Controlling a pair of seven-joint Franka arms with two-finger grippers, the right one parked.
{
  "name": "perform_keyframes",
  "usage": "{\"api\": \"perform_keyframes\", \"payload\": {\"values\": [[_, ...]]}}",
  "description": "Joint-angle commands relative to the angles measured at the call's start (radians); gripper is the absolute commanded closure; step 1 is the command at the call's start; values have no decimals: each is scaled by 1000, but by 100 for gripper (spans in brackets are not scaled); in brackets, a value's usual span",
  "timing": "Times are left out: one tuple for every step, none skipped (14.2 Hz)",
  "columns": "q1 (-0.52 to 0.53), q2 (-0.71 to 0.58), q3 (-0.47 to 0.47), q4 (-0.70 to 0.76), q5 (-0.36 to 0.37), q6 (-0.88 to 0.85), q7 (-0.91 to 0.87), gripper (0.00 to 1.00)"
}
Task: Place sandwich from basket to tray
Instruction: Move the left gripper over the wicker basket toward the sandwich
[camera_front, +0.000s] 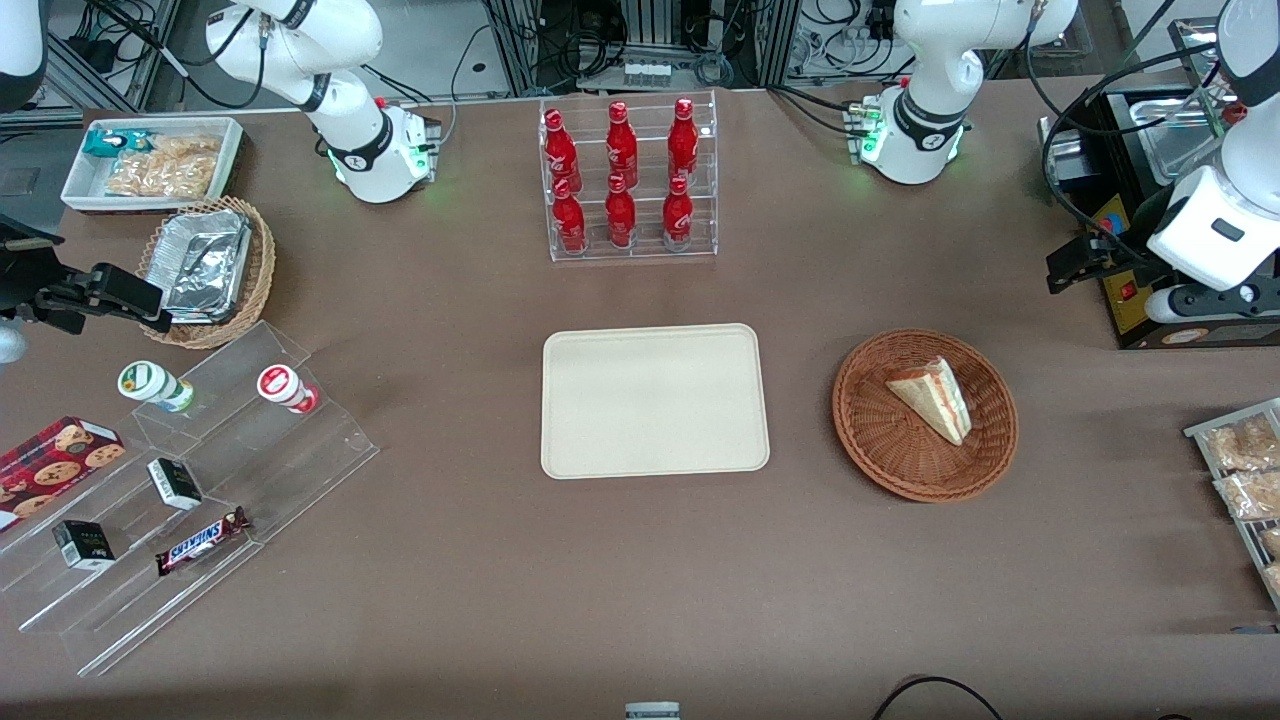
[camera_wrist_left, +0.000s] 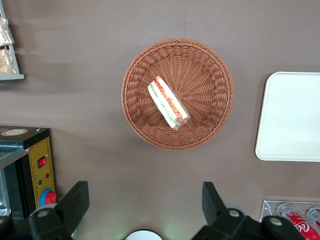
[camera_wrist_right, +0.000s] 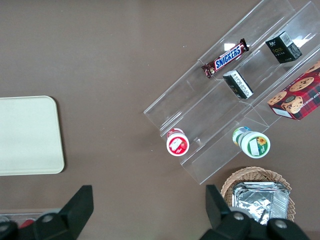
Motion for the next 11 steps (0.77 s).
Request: {"api": "perform_keyframes", "payload": {"values": [[-14,0,9,11,-5,-12,19,0],[-14,4,6,9,-10,-12,7,0],[-15,5,6,6,-11,-17,7,0],[-18,23,6,-6,-16,-24,8,0],[-20,37,4,-18,-22,-24,10,0],[-22,66,2,-23,-22,-23,10,0],[-23,85,2,-35,-22,-17,10,0],[-23,109,2,-50,-22,2,11,0],[-25,138,2,-64,-22,28,7,0],[-25,161,2,-82,-27,38,5,0],[-25,181,2,-105,-40,72,2,0]]}}
